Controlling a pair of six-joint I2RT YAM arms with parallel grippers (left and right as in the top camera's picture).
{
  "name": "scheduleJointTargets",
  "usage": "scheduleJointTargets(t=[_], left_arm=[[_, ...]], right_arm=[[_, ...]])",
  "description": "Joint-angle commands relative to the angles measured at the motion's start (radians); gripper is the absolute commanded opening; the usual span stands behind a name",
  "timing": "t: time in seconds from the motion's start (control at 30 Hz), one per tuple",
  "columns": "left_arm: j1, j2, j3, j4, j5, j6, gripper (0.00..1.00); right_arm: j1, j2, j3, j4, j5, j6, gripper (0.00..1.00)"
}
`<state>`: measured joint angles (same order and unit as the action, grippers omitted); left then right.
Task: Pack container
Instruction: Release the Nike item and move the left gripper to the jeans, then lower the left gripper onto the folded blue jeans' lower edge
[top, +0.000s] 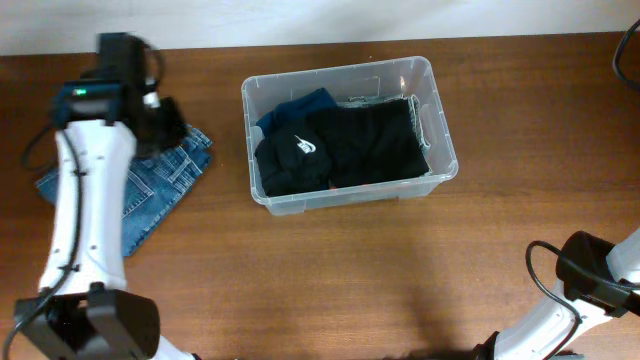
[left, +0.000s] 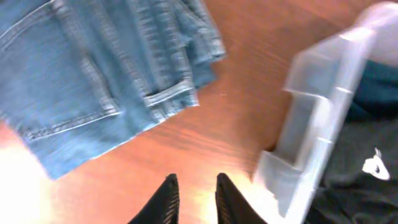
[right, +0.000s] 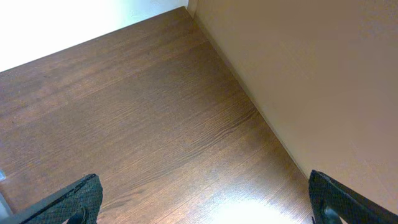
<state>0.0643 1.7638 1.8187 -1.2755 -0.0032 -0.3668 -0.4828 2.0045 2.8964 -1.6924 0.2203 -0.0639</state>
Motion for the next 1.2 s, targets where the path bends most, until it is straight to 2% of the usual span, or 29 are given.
scheduleJointTargets(t=[0.0, 0.17, 0.37, 0.77, 0.83, 0.93, 1.1, 1.13, 1.17], left_arm=[[0.064, 0.004, -0.036, -0.001, 0.080, -0.001, 0.22], [0.175, 0.004, -0.119, 0.029, 0.132, -0.001, 0.23], [0.309, 0.004, -0.264, 0.125, 0.174, -0.002, 0.33], [0.581, 0.004, -0.544, 0.310, 0.289, 0.026, 0.34], [0.629, 0.004, -0.571, 0.327, 0.288, 0.048, 0.55], [0.671, 0.004, -0.603, 0.353, 0.296, 0.049, 0.63], [0.692, 0.004, -0.673, 0.445, 0.296, 0.079, 0.85], [0.692, 0.004, -0.689, 0.467, 0.297, 0.085, 0.87], [0.691, 0.004, -0.705, 0.488, 0.298, 0.085, 0.95]], right_arm=[[-0.002, 0.001, -0.002, -0.006, 0.008, 0.002, 0.98], [-0.002, 0.001, -0.002, -0.006, 0.008, 0.002, 0.98], [-0.002, 0.001, -0.002, -0.006, 0.008, 0.002, 0.98], [-0.002, 0.001, -0.002, -0.006, 0.008, 0.002, 0.98], [-0.002, 0.001, -0.002, -0.006, 0.008, 0.002, 0.98], [-0.002, 0.001, -0.002, -0.006, 0.008, 0.002, 0.98], [-0.002, 0.001, -0.002, -0.006, 0.008, 0.002, 0.98], [-0.002, 0.001, -0.002, -0.006, 0.008, 0.002, 0.98], [-0.002, 0.001, -0.002, -0.006, 0.008, 0.002, 0.98]])
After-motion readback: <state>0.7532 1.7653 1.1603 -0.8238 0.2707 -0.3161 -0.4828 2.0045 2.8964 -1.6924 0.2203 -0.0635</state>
